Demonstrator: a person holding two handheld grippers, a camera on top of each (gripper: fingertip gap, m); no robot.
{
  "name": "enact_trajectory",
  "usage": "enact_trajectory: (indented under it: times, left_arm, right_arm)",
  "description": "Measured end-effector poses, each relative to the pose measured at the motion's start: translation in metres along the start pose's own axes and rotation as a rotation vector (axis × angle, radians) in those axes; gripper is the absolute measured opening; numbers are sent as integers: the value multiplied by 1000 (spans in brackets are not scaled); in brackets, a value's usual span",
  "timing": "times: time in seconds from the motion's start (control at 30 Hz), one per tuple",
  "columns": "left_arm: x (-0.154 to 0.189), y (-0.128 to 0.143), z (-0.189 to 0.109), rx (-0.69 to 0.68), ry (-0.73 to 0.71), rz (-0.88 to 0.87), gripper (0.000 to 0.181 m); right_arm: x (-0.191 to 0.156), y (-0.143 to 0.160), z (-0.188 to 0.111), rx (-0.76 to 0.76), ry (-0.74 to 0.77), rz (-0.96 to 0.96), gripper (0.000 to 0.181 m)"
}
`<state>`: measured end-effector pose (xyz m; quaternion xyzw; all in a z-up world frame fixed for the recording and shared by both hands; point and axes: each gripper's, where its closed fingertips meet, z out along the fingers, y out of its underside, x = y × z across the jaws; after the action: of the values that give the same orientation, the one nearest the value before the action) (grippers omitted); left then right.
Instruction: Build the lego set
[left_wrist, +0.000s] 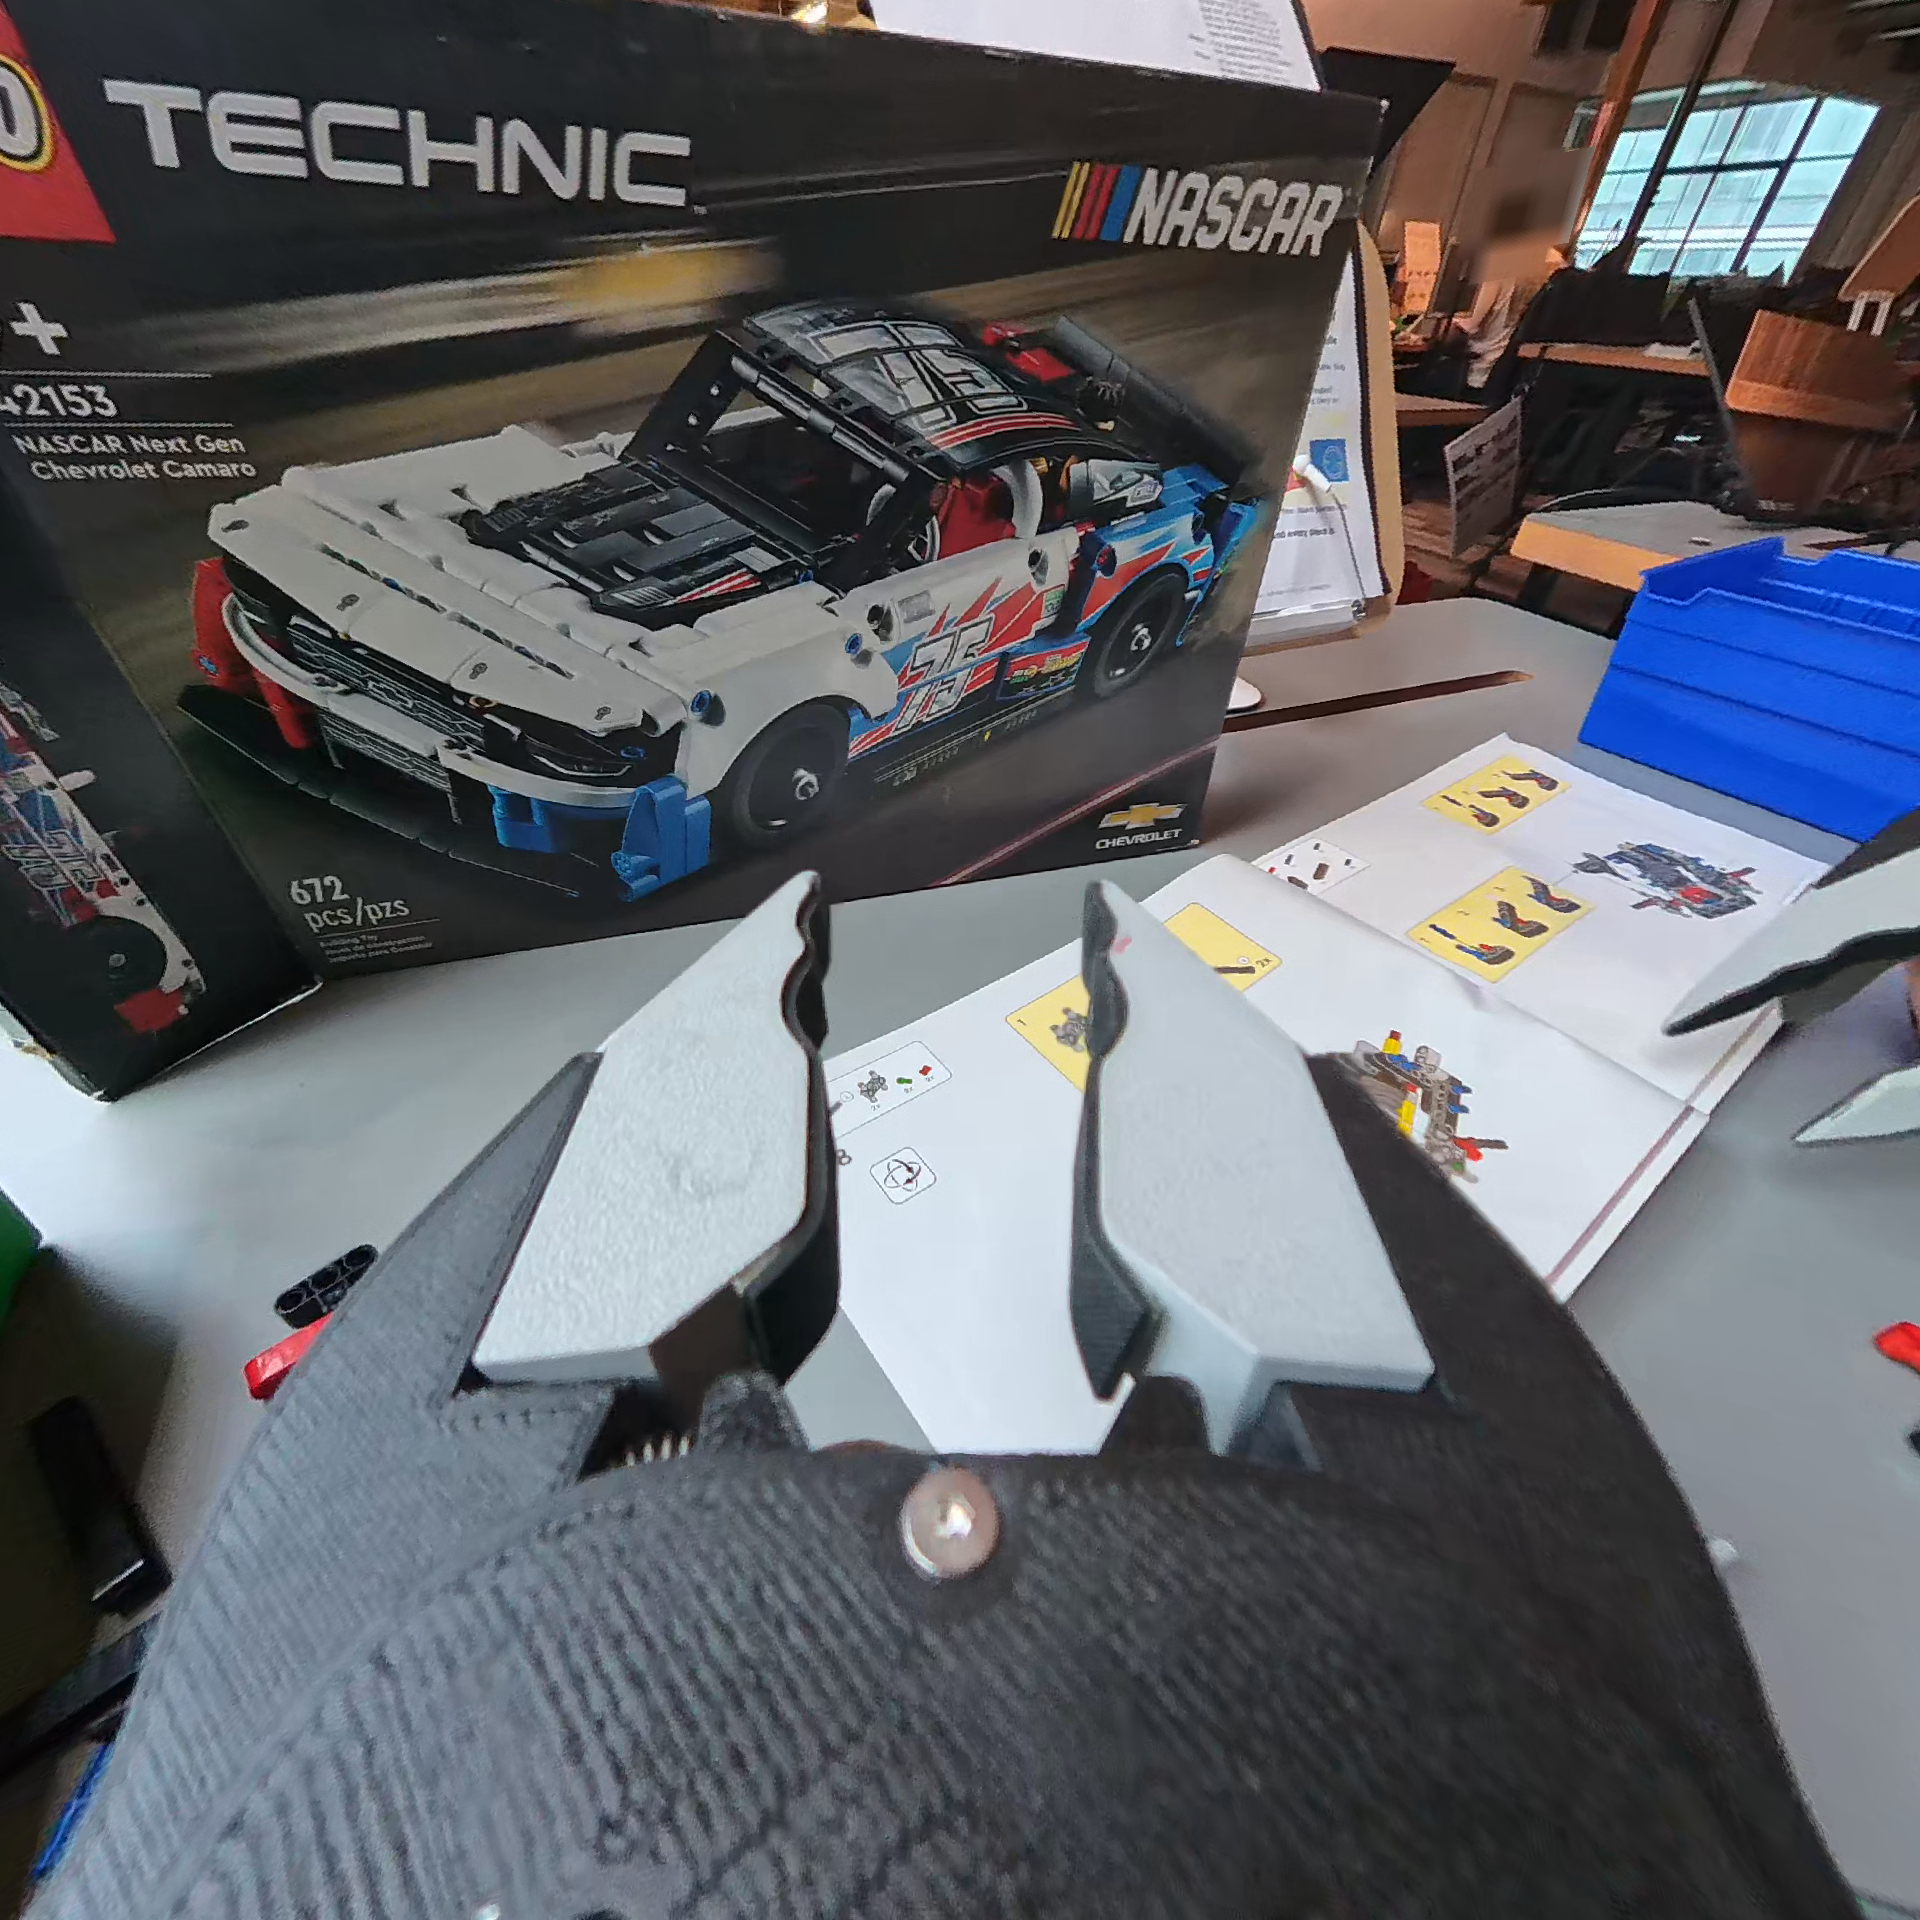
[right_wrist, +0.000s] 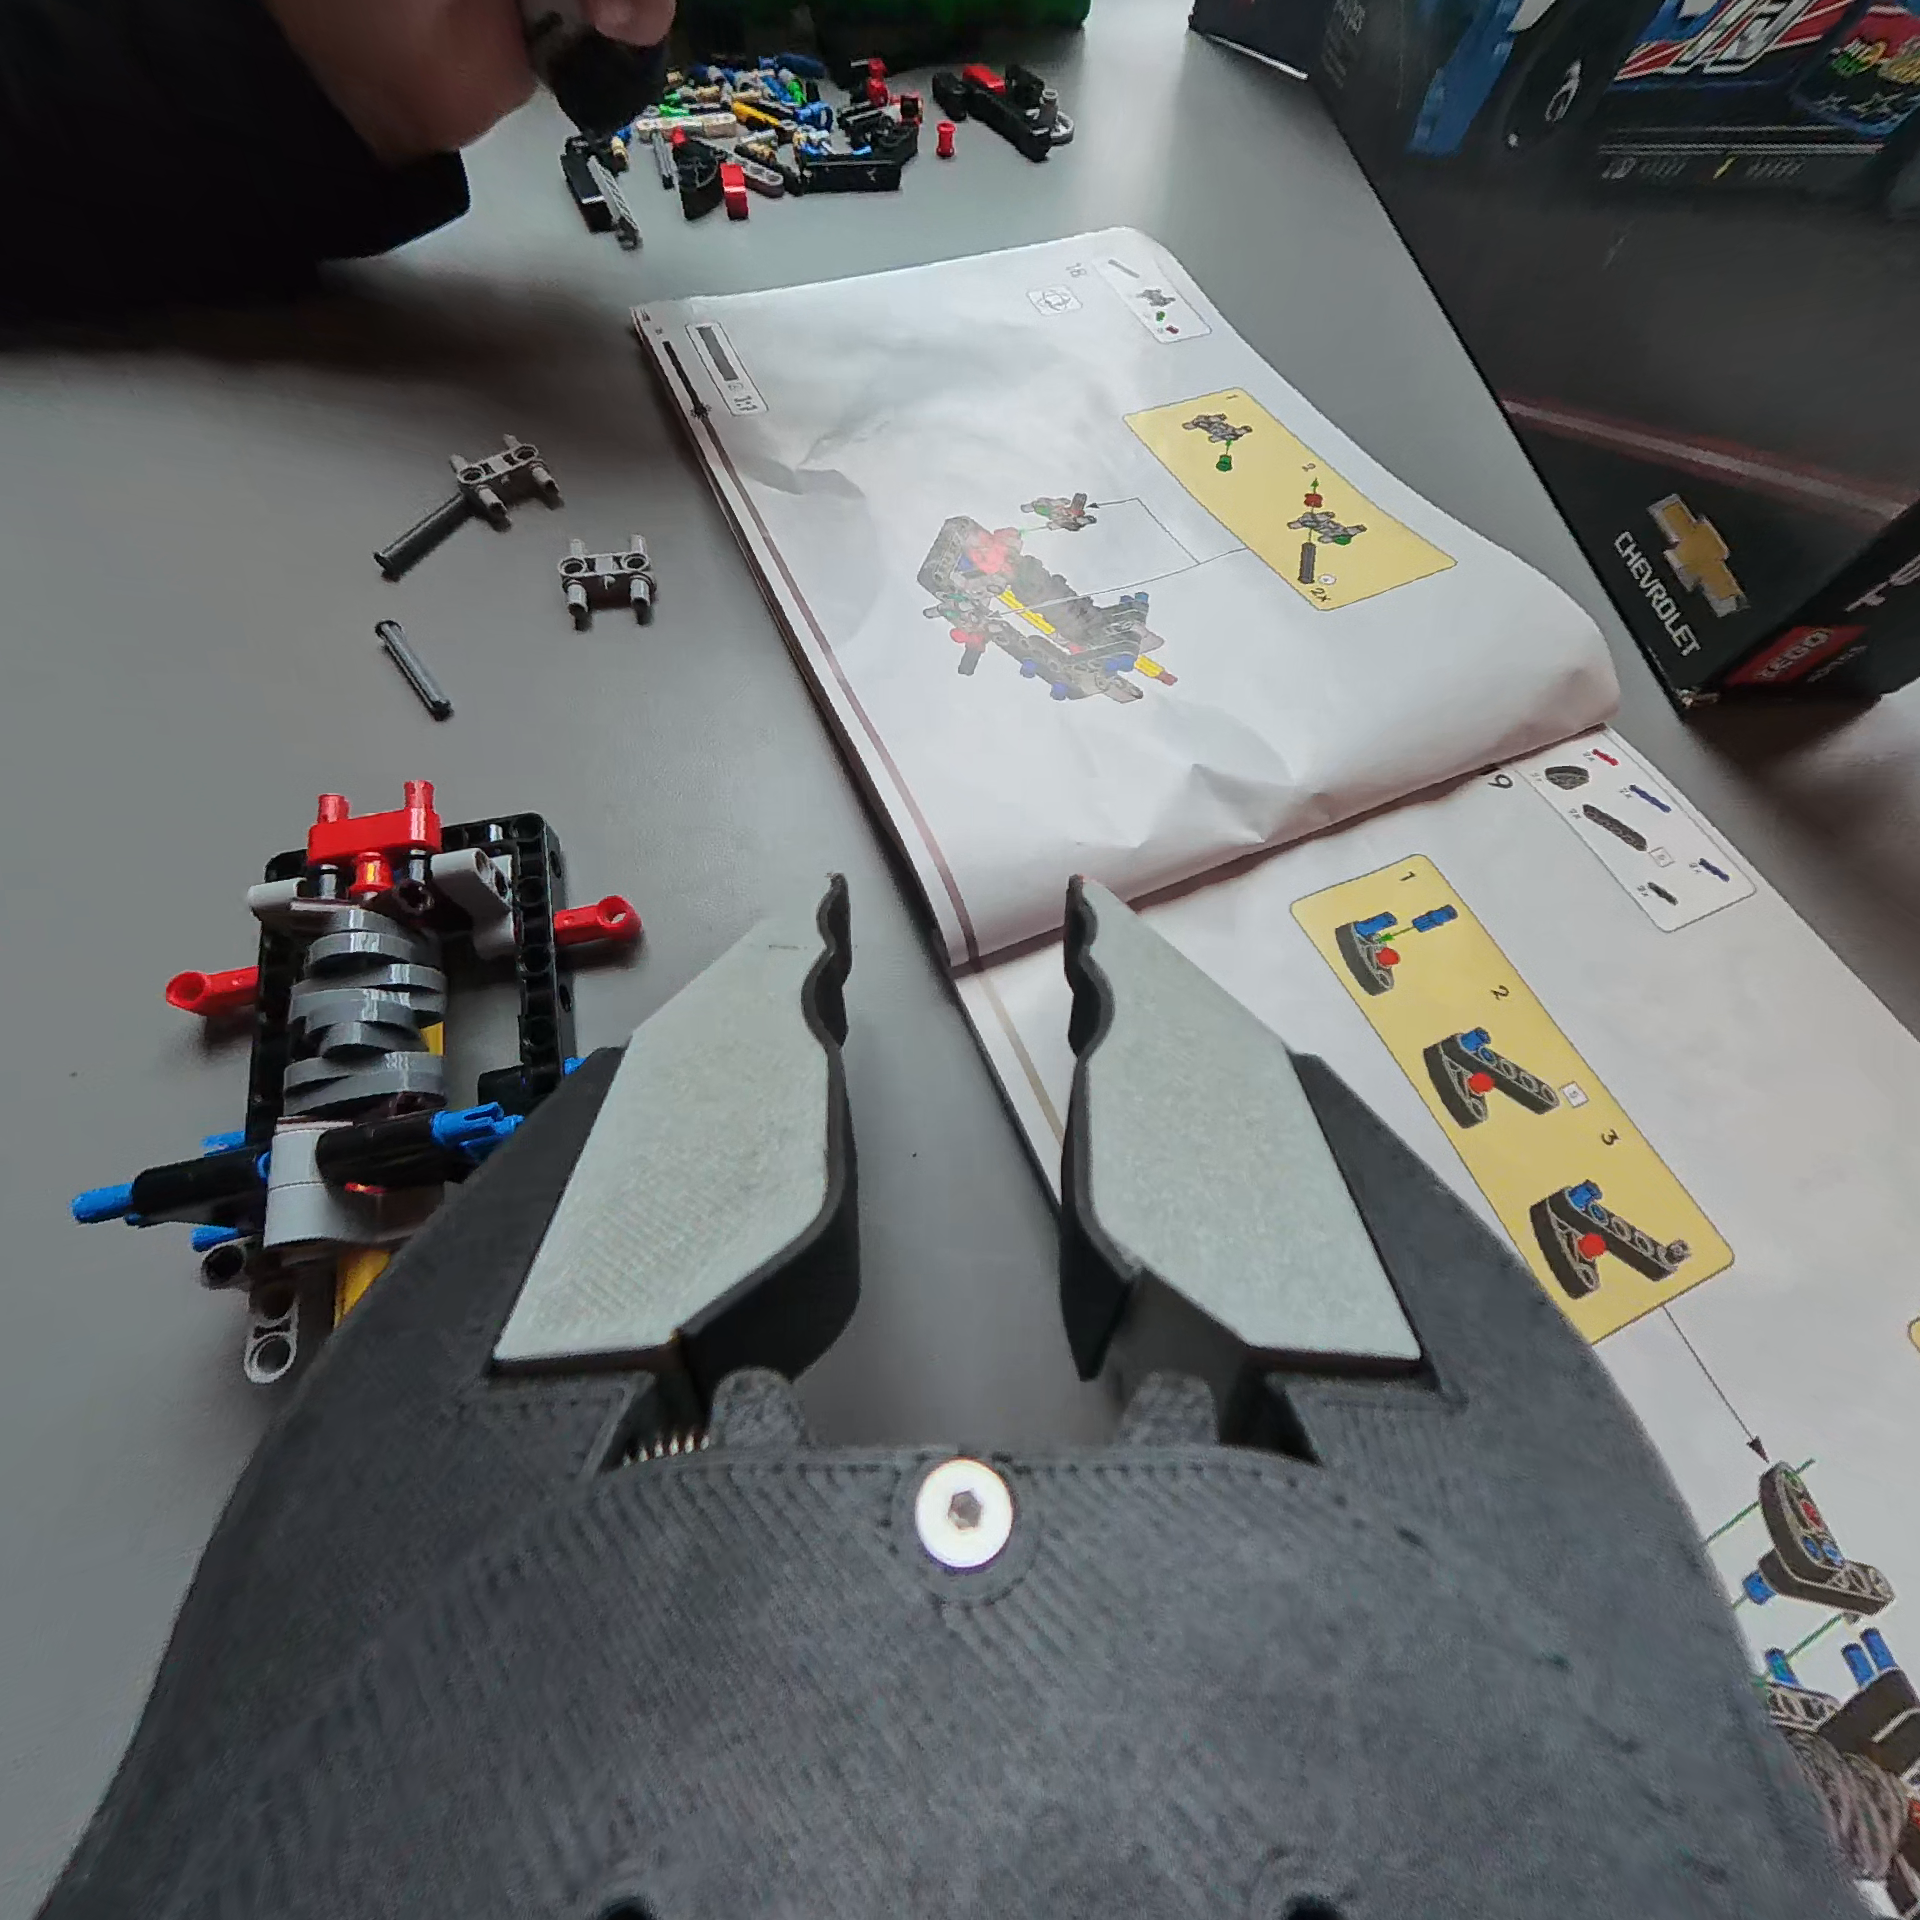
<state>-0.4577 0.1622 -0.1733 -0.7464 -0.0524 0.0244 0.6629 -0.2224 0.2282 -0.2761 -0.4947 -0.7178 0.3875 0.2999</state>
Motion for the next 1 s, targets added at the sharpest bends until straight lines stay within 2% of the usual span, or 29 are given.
enact_trajectory:
  times: [0.1, 0.33, 0.4, 0.5, 0.53, 0.6, 0.67, 0.7, 0.8, 0.93, 1.0]
  left_arm:
    - [0, 0, 1, 5, 6, -10, 57]
    - [4, -8, -2, 38, -9, 40, 55]
    - [-1, -12, -9, 56, -31, 24, 55]
    - [-8, -22, -36, 92, -27, -12, 56]
    - [-14, -26, -51, 95, -47, 0, 56]
    - [-29, -32, -87, 124, -105, 32, 53]
    - [-42, -29, -123, 128, -149, 22, 50]
    - [-45, -24, -138, 118, -146, 10, 49]
    - [-55, 3, -166, 16, -179, -39, 54]
    - [-66, 35, -185, -114, -259, -47, 55]
    - [-72, 43, -191, -173, -317, 0, 48]
  right_arm:
    - [3, -4, -4, 32, 16, 6, 38]
    - [28, -21, -27, 206, 143, 54, 46]
    - [37, -28, -36, 268, 197, 56, 41]
    - [38, -25, -38, 275, 188, 120, 49]
    - [36, -24, -37, 270, 161, 151, 46]
    - [31, -23, -35, 261, 117, 190, 36]
    - [21, -24, -32, 255, 43, 199, 12]
    - [18, -25, -30, 252, 22, 197, 9]
    - [16, -20, -21, 191, 4, 202, 25]
    - [11, -14, -13, 130, 18, 155, 23]
    - [12, -13, -12, 113, 39, 147, 38]
